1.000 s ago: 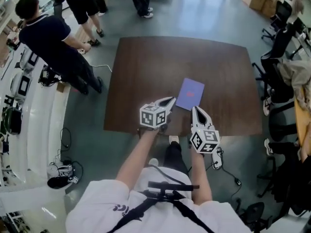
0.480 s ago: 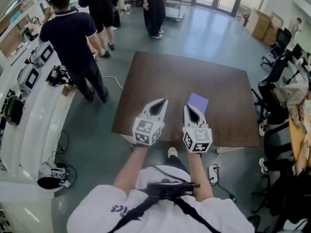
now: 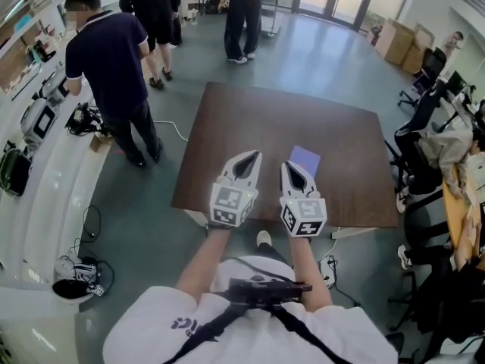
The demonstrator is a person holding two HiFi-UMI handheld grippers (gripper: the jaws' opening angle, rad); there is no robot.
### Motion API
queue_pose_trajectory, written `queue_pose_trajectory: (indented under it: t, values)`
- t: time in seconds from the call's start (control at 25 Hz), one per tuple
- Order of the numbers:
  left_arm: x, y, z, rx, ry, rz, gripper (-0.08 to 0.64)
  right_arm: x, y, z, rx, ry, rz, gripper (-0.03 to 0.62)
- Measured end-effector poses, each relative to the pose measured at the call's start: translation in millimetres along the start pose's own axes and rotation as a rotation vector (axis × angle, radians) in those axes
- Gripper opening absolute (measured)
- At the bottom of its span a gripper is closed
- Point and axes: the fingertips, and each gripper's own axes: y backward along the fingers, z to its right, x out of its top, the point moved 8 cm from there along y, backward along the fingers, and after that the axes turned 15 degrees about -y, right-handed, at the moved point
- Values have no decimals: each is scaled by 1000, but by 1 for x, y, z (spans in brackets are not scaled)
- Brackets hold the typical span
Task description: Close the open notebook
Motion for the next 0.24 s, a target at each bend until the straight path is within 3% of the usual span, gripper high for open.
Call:
queue_pose_trajectory:
  t: [0.24]
  values:
    - [1, 9, -11, 30, -49, 21, 9, 2, -6, -15, 0, 20, 9, 3]
